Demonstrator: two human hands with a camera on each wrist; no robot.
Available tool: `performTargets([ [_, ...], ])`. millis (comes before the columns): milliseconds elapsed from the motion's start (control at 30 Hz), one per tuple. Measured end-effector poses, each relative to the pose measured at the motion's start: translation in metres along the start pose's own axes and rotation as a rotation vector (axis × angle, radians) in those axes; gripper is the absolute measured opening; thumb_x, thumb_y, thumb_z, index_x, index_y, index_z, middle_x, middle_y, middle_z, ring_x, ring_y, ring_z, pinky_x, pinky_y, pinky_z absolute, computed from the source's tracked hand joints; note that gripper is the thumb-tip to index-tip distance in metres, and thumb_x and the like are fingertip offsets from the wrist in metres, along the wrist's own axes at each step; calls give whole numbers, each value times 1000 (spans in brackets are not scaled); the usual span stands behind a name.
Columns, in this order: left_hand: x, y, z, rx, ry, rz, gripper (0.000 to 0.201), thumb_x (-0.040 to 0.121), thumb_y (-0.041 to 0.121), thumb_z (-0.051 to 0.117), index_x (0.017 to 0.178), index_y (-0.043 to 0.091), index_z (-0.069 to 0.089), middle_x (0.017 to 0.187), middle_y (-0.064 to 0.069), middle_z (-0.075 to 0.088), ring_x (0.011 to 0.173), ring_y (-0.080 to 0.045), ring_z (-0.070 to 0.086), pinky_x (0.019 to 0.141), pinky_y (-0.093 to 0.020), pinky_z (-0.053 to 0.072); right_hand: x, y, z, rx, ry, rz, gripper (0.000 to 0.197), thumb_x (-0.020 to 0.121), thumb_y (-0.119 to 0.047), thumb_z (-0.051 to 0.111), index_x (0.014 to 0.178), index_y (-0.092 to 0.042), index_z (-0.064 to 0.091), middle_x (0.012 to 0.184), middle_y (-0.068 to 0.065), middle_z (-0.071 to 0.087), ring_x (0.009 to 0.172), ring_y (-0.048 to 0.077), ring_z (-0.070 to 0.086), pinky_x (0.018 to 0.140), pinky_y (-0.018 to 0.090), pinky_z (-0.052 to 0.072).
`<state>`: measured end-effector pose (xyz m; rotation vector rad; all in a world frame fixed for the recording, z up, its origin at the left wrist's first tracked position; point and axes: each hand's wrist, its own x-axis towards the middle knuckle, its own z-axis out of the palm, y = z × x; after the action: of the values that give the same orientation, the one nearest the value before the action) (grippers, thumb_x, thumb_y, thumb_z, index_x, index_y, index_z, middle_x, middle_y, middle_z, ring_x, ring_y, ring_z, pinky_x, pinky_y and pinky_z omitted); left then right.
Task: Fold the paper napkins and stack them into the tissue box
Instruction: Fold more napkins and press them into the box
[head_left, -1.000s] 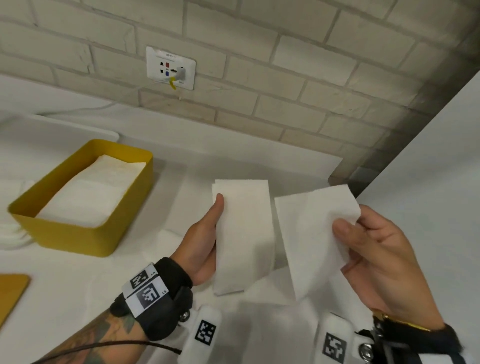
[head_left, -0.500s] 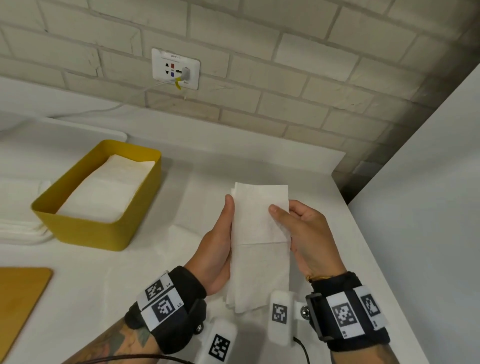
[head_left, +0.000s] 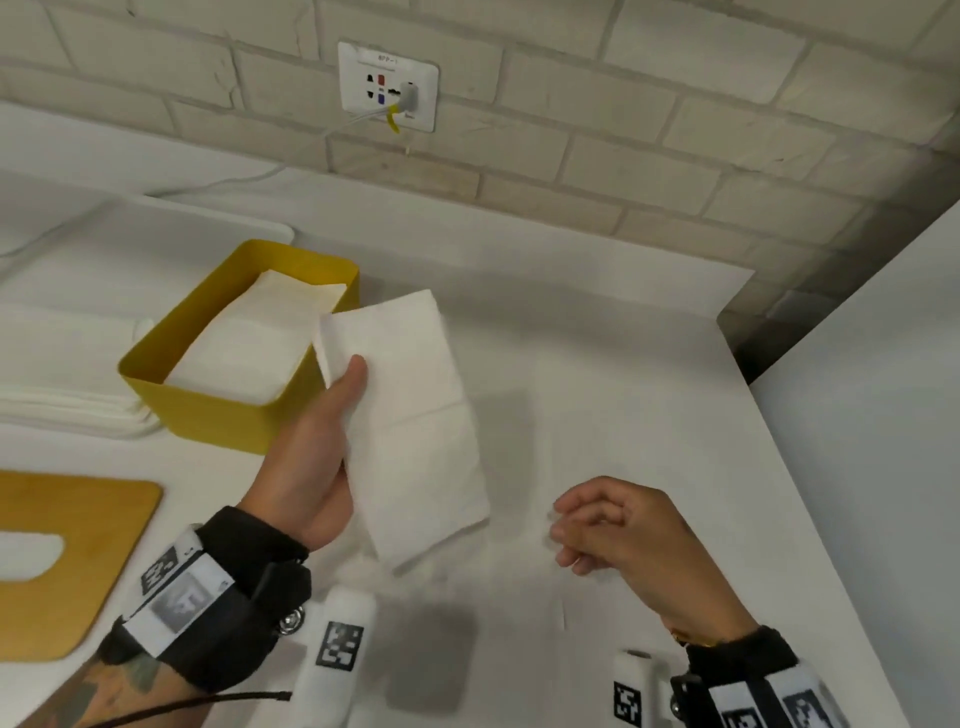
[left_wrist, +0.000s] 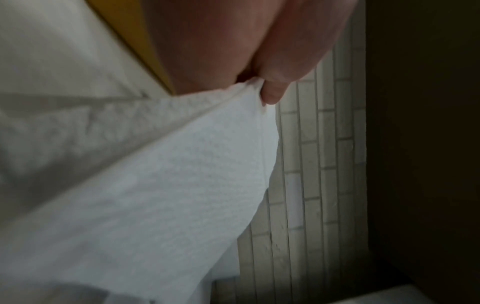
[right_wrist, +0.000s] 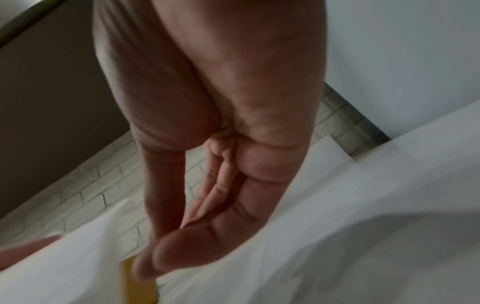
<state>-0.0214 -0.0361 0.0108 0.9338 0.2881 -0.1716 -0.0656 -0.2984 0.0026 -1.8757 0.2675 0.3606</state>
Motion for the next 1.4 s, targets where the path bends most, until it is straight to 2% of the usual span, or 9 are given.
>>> performTargets([
  [133, -21, 13, -32, -13, 160, 97, 36, 101, 38, 55, 132, 20, 62, 119, 1, 76, 105, -17, 74, 79, -38, 64, 31, -1, -19, -289, 81, 12, 14, 85, -22, 81, 96, -18, 73, 82, 0, 76, 76, 16, 73, 69, 27, 57],
  [267, -43, 8, -49, -48, 263, 98, 40, 102, 42, 52, 134, 21, 62, 121, -1, 75, 107, -18, 74, 78, -38, 63, 62, -3, -9, -705, 58, 91, 51, 72, -63, 79, 87, -16, 65, 93, -4, 68, 90, 20, 68, 84, 36, 57],
  [433, -67, -9, -45, -58, 349, 109, 40, 102, 43, 50, 130, 19, 65, 119, -1, 76, 104, -17, 75, 77, -36, 63, 83, -9, 15, -939, -51, 89, 63, 79, -58, 77, 119, -13, 56, 120, 4, 58, 111, 26, 60, 95, 38, 51],
  [567, -78, -22, -38, -69, 388, 104, 42, 100, 44, 53, 132, 18, 64, 122, -3, 75, 110, -21, 73, 88, -42, 62, 103, 9, 7, -857, -132, 28, 42, 79, -44, 81, 91, -14, 54, 104, 7, 58, 95, 27, 61, 87, 37, 52],
  [700, -82, -40, -28, -75, 374, 42, 45, 99, 45, 55, 134, 18, 63, 122, -6, 75, 109, -25, 73, 91, -45, 53, 112, 17, -29, -785, -118, 44, 53, 76, -37, 84, 115, -8, 63, 114, 10, 65, 100, 28, 66, 90, 42, 58],
  [867, -71, -60, 6, -26, 309, -16, 38, 101, 41, 53, 125, 15, 67, 115, -8, 77, 97, -23, 77, 81, -40, 57, 100, 13, -79, -614, -106, -20, 22, 85, -19, 78, 105, -11, 72, 102, 5, 75, 94, 23, 71, 82, 36, 59],
  [967, -64, -70, 28, 5, 264, -42, 38, 101, 41, 54, 125, 13, 67, 117, -10, 76, 101, -26, 75, 87, -44, 54, 76, 2, -99, -335, -107, -126, 7, 89, -17, 75, 95, -16, 77, 94, 1, 79, 90, 24, 75, 89, 43, 58],
  [1267, -53, -100, 60, 35, 113, -95, 50, 103, 50, 47, 134, 15, 63, 127, -11, 72, 117, -29, 69, 106, -48, 49, -8, -44, -84, 497, -526, -367, 43, 75, -4, 67, 116, -14, 71, 114, 16, 74, 101, 27, 74, 77, 30, 61],
  [1400, -48, -109, 66, 1, 26, -109, 65, 103, 64, 36, 148, 19, 52, 142, -13, 62, 131, -34, 59, 117, -54, 38, 5, -29, -51, 371, -444, -273, 47, 82, -9, 70, 128, -12, 61, 114, 13, 75, 105, 30, 73, 84, 35, 60],
])
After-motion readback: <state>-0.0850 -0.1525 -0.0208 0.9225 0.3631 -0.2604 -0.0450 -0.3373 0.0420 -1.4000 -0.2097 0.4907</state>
